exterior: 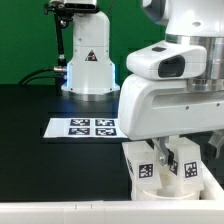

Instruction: Assemble stool

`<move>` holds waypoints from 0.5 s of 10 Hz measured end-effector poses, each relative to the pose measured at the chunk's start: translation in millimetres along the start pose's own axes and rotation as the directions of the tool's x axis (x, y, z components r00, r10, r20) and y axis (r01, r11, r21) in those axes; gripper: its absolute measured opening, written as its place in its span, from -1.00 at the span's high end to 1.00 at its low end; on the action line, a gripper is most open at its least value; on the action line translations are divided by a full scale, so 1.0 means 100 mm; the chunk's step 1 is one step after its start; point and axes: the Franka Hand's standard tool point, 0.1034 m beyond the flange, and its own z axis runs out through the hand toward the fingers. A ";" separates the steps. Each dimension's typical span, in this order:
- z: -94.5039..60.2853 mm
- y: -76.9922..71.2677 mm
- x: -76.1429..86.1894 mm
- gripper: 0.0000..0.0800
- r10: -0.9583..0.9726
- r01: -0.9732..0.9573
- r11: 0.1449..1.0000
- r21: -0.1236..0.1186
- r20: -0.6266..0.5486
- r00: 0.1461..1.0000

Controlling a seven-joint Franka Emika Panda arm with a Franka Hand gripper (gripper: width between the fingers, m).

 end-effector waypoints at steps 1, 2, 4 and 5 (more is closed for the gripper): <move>0.00 0.00 0.00 -0.09 0.008 -0.008 1.000 0.000 0.000 1.000; 0.00 0.00 0.00 -0.09 0.030 -0.030 1.000 0.000 0.000 1.000; 0.00 0.00 0.00 0.17 0.098 -0.098 0.995 0.001 0.000 0.995; 0.00 0.00 0.01 0.17 0.277 -0.277 0.961 0.009 -0.011 0.961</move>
Offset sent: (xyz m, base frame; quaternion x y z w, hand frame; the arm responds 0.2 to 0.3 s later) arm 0.0000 0.0000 0.0000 0.0000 0.0000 0.0650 0.9979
